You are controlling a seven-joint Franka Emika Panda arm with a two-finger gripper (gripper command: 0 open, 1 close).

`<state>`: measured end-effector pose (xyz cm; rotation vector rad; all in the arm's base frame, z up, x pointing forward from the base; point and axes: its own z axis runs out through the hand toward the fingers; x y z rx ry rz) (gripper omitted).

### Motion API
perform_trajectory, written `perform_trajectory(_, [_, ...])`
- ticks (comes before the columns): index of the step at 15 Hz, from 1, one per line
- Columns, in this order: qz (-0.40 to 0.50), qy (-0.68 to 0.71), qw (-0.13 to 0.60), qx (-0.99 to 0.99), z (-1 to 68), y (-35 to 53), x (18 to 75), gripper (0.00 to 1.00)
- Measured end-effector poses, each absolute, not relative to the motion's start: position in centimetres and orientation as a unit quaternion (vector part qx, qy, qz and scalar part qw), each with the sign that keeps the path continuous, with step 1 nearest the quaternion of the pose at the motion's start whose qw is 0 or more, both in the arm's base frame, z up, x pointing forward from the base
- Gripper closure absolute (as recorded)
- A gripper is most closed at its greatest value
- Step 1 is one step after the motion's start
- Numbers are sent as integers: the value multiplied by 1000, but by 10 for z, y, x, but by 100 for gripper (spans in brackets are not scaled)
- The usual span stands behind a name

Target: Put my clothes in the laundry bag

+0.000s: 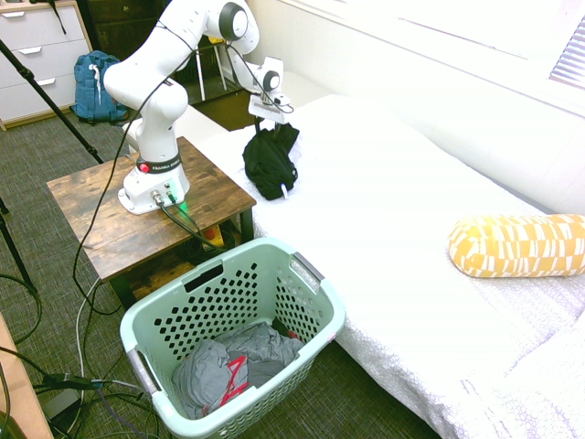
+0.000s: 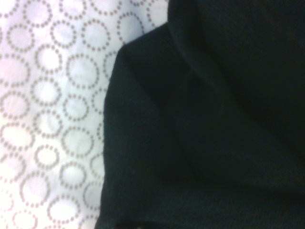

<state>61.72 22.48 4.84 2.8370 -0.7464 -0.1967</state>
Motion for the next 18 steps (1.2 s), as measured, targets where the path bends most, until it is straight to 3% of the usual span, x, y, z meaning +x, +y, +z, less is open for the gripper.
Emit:
perform_trajectory(10, [-59, -256, 151, 953, 25, 202, 619, 100])
perform_trajectory(18, [-63, -293, 145, 943, 54, 136, 583, 100])
